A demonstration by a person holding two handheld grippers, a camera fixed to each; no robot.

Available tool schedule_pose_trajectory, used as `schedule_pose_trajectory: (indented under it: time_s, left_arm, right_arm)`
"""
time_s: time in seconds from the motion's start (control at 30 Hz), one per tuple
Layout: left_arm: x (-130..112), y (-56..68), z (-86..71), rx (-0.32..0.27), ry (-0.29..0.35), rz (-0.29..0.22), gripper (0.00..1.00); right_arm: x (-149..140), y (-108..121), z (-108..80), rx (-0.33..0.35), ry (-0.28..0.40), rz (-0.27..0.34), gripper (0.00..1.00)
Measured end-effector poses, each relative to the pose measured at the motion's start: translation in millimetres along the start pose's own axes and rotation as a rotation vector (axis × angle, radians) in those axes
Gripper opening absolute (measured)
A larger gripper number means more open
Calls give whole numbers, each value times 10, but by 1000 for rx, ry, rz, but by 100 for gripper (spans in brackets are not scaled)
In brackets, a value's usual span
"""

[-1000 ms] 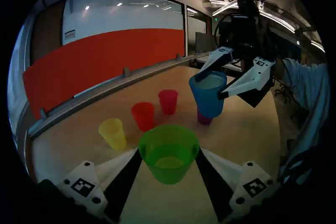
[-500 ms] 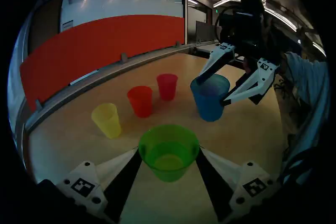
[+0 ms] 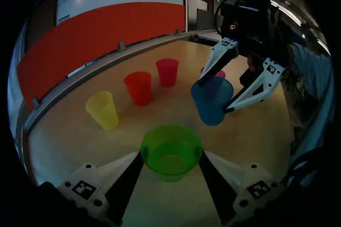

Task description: Pour water

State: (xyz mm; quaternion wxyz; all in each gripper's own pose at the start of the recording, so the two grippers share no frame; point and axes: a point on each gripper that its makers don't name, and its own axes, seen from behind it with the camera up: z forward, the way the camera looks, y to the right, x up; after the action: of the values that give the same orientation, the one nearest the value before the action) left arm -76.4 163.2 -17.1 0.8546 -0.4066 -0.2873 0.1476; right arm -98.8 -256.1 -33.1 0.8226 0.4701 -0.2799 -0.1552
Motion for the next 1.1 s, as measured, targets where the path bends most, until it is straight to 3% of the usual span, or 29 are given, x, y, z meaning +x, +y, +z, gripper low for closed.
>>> schedule_pose_trajectory:
  time_s: [0.77, 1.1]
  left_arm:
    - [-166, 25, 107, -5, -56, 45, 86]
    - [-217, 16, 75, -1, -54, 29, 86]
  right_arm:
    - [-259, -47, 226, -12, -31, -5, 93]
    - [-336, -60, 171, -27, -32, -8, 94]
